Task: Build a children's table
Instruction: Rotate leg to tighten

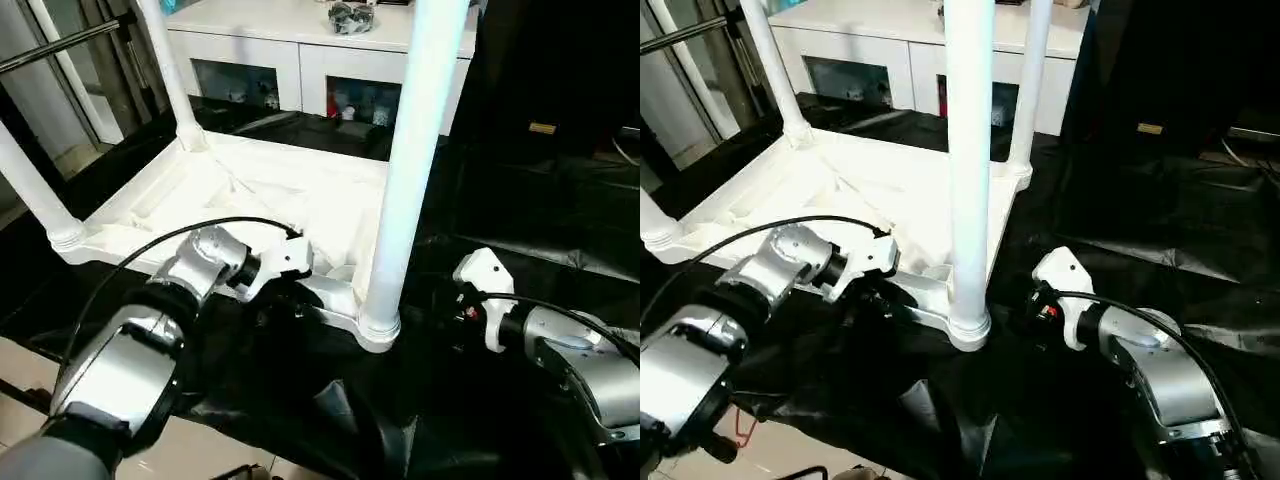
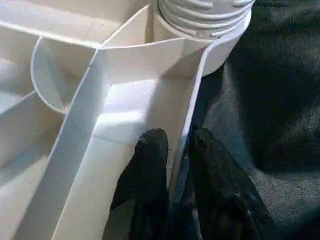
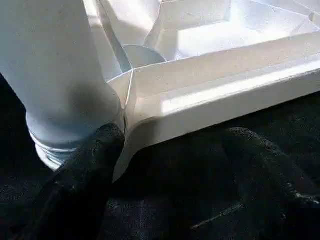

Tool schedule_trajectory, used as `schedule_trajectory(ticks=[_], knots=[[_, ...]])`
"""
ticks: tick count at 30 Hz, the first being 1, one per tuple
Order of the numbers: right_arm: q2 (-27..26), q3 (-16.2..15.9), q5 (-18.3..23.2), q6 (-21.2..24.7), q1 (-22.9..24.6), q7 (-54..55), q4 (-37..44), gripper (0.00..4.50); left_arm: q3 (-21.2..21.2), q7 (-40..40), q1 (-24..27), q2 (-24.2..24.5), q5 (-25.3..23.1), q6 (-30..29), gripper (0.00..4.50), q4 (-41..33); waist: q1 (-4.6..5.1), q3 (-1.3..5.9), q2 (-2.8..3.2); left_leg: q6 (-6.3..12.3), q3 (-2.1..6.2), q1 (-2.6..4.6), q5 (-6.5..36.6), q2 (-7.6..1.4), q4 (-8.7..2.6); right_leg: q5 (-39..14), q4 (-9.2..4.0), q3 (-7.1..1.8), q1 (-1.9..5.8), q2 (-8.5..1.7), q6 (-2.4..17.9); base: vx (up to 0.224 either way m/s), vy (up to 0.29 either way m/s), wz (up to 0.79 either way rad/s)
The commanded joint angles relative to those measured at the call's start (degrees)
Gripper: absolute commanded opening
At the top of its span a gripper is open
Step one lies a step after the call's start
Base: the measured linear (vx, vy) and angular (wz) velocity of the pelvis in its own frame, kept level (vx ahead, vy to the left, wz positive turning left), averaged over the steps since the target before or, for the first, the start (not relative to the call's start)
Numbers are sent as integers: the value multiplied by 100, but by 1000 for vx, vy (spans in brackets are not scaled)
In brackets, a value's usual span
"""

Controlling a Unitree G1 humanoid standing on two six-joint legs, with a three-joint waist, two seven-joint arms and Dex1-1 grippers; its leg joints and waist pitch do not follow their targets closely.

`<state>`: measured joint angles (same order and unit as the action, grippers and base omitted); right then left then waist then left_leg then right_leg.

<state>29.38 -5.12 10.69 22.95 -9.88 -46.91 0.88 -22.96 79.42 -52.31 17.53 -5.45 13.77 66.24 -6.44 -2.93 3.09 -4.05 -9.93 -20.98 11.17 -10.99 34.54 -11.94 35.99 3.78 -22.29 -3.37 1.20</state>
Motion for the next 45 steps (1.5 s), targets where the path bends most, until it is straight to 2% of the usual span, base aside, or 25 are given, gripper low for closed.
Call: schedule_trajectory(ticks=[1, 3, 4, 7, 8, 9, 11, 14, 15, 17, 18, 19, 20, 21, 22, 23, 26, 27, 28, 34, 35, 36, 39, 40, 45], knots=[[32, -82, 14, -18, -53, -66, 45, 367, -47, -34, -53, 3, -127, -53, 60, 120, -37, 405, -53, 363, 98, 12, 608, -214, -340, -263, -439, -288, 368, -510, 1351, 0, 0, 0], [19, -87, -6, -74, -67, -59, -14, 367, -10, -45, -45, -24, -100, -367, 41, 136, -42, 401, -46, 377, 96, 21, 606, -218, -341, -263, -436, -289, 358, -519, 1378, 0, 0, 0], [11, -90, -10, -86, -68, -57, -29, 367, -21, -59, -20, -21, -114, -450, 34, 120, -39, 397, -72, 380, 92, 22, 621, -218, -344, -309, -443, -292, 359, -518, 1379, 0, 0, 0], [-13, -86, -17, -135, -68, -42, -63, 367, -77, -117, 54, 3, -200, -493, 26, 105, -31, 385, -61, 371, 93, 14, 653, -212, -350, -459, -461, -289, 359, -525, 1358, 0, 0, 0], [-36, -68, 37, -108, -71, -69, -85, 367, -89, -136, 115, 23, -253, -584, 20, 102, -22, 379, -80, 369, 87, 19, 683, -207, -354, -558, -477, -288, 360, -521, 1334, 0, 0, 0], [-67, -10, 119, -50, -79, -76, -123, 400, -33, -121, 225, 44, -227, -804, 16, 57, -19, 366, -67, 368, 90, 17, 716, -208, -364, -716, -492, -282, 357, -526, 1313, 0, 0, 0], [-71, 60, 185, 4, -93, -83, -172, 400, 158, -127, 346, 27, -32, -1107, 14, -46, -16, 364, -108, 378, 90, 21, 701, -206, -366, -881, -496, -285, 359, -537, 1282, 0, 0, 0], [-49, 95, 236, 37, -103, -125, -204, 433, 364, -173, 453, -8, 168, -1386, 5, -201, 17, 358, -95, 383, 90, -2, 679, -199, -368, -1031, -512, -278, 368, -537, 1243, 0, 0, 0], [-32, 113, 241, 31, -114, -130, -228, 445, 456, -240, 554, -25, 264, -1515, 2, -349, 19, 363, -168, 408, 93, 6, 634, -202, -371, -1046, -498, -280, 364, -542, 1228, 0, 0, 0], [3, 118, 256, 13, -131, -168, -260, 448, 530, -267, 831, -20, 366, -1668, 2, -743, 51, 352, -139, 433, 91, -4, 637, -204, -369, -1080, -518, -276, 349, -538, 1230, 0, 0, 0], [21, 109, 269, 6, -137, -212, -272, 449, 529, -286, 987, -13, 387, -1701, 1, -960, 67, 356, -222, 443, 84, -5, 641, -214, -377, -1064, -513, -277, 357, -537, 1226, 0, 0, 0], [40, 87, 283, -2, -140, -275, -273, 450, 525, -324, 1134, -5, 395, -1744, 0, -1187, 71, 350, -169, 474, 89, -7, 631, -217, -377, -1074, -513, -278, 336, -540, 1232, 0, 0, 0], [57, 58, 292, -13, -139, -338, -260, 450, 517, -362, 1261, -1, 401, -1780, 0, -1396, 81, 351, -159, 487, 85, 10, 684, -235, -380, -1102, -523, -283, 318, -537, 1231, 0, 0, 0], [65, 39, 313, 3, -136, -389, -242, 450, 521, -399, 1358, -6, 414, -1809, 0, -1564, 82, 342, -165, 492, 77, 18, 726, -225, -379, -1184, -536, -284, 309, -526, 1201, 0, 0, 0], [75, -7, 363, 33, -129, -498, -191, 450, 550, -496, 1509, -31, 451, -1874, 0, -1831, 85, 344, -244, 492, 74, 21, 737, -236, -390, -1213, -535, -285, 318, -535, 1184, 0, 0, 0], [78, -69, 430, 77, -118, -621, -107, 450, 578, -619, 1621, -68, 470, -1901, 0, -2016, 75, 327, -198, 500, 80, 23, 774, -240, -392, -1348, -541, -285, 297, -542, 1161, 0, 0, 0], [-2, -213, 576, 155, -149, -836, 37, 450, 602, -948, 1954, -127, 392, -2005, 0, -2544, 67, 329, -232, 502, 85, 23, 781, -252, -404, -1602, -550, -292, 296, -549, 1022, 0, 0, 0], [-12, -225, 581, 158, -157, -847, 37, 450, 601, -968, 1975, -129, 385, -2009, 0, -2576, 80, 316, -220, 497, 85, 16, 794, -255, -414, -1658, -567, -295, 271, -538, 970, 0, 0, 0], [-49, -277, 573, 151, -194, -880, 19, 450, 607, -1044, 2065, -126, 381, -2082, 0, -2746, 88, 315, -243, 471, 80, 25, 826, -245, -419, -1733, -575, -294, 260, -529, 938, 0, 0, 0], [-252, -468, 159, -40, -517, -553, -525, 450, 579, -1183, 2324, -78, 391, -2331, 0, -3344, 126, 324, -234, 399, 81, 7, 738, -221, -424, -1690, -562, -289, 251, -529, 912, 0, 0, 0], [-263, -493, 122, -67, -570, -525, -608, 432, 570, -1218, 2369, -62, 369, -2394, 0, -3468, 119, 325, -230, 399, 76, 21, 726, -222, -419, -1680, -569, -298, 245, -528, 920, 0, 0, 0], [-263, -493, 122, -67, -570, -525, -608, 422, 570, -1218, 2369, -62, 369, -2394, 0, -3468, 114, 329, -259, 403, 72, 19, 705, -226, -418, -1638, -558, -301, 251, -524, 917, 0, 0, 0], [-342, -506, 45, -166, -714, -437, -836, 411, 560, -1249, 2447, -8, 334, -2482, 0, -3667, 100, 339, -227, 416, 71, 18, 605, -237, -417, -1358, -528, -305, 241, -518, 976, 0, 0, 0], [-388, -516, 31, -185, -768, -434, -912, 385, 559, -1248, 2462, 0, 343, -2505, 0, -3703, 107, 340, -229, 415, 70, 13, 607, -229, -417, -1324, -526, -301, 250, -516, 985, 0, 0, 0], [-463, -549, -14, -280, -850, -406, -1070, 352, 561, -1277, 2496, 15, 366, -2594, 0, -3805, 111, 337, -236, 415, 68, 14, 669, -230, -419, -1252, -529, -306, 261, -527, 1016, 0, 0, 0]])
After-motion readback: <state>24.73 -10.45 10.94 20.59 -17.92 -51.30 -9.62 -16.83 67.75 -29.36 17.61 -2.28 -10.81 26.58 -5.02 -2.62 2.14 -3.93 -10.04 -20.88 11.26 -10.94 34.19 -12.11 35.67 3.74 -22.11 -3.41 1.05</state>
